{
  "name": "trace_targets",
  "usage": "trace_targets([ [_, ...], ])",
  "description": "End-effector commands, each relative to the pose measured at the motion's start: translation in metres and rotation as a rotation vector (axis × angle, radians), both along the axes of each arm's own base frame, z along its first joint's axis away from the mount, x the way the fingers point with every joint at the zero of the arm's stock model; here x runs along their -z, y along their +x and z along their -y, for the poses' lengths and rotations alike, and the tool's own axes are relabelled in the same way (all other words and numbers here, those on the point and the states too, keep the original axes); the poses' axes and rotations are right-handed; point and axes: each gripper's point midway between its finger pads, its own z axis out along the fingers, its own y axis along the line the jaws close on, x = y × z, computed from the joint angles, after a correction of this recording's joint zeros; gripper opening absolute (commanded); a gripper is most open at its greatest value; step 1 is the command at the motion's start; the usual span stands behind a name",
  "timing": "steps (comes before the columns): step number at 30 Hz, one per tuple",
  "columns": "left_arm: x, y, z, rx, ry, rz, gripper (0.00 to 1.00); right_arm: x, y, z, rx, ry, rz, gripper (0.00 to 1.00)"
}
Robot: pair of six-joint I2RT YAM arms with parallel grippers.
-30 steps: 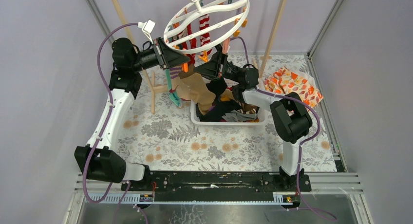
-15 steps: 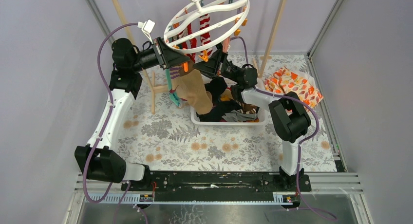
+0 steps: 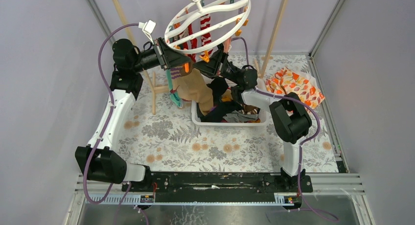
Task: Clip the socks to the hanger
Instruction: Clamp the sock onto the hanger.
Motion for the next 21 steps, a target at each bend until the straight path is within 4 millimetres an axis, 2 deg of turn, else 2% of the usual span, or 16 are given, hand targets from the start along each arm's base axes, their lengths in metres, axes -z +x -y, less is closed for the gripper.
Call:
trace_targets([
  [1,-0.017,-0.022,0.001,0.067,-0.001,0.094,0.31,-0.034,-0.024,0.007,0.001,0.093,0.132,0.0],
  [3,-0.017,-0.022,0.001,0.061,0.001,0.092,0.44,-0.035,-0.025,0.007,0.0,0.095,0.136,0.0],
  [7,-0.018,-0.021,0.0,0.039,0.017,0.104,0.57,-0.038,-0.028,0.009,-0.005,0.1,0.142,0.0],
  [10,-0.016,-0.02,-0.001,0.027,0.027,0.102,0.61,-0.041,-0.03,0.011,-0.001,0.106,0.148,0.0],
  [11,-0.014,-0.02,-0.002,0.014,0.038,0.099,0.68,-0.041,-0.03,0.011,0.002,0.105,0.148,0.0],
  [15,-0.007,-0.019,-0.004,-0.009,0.07,0.101,0.74,-0.041,-0.03,0.011,0.005,0.104,0.146,0.0],
  [21,0.016,-0.027,-0.008,-0.027,0.124,0.093,0.74,-0.041,-0.031,0.011,0.003,0.1,0.145,0.0],
])
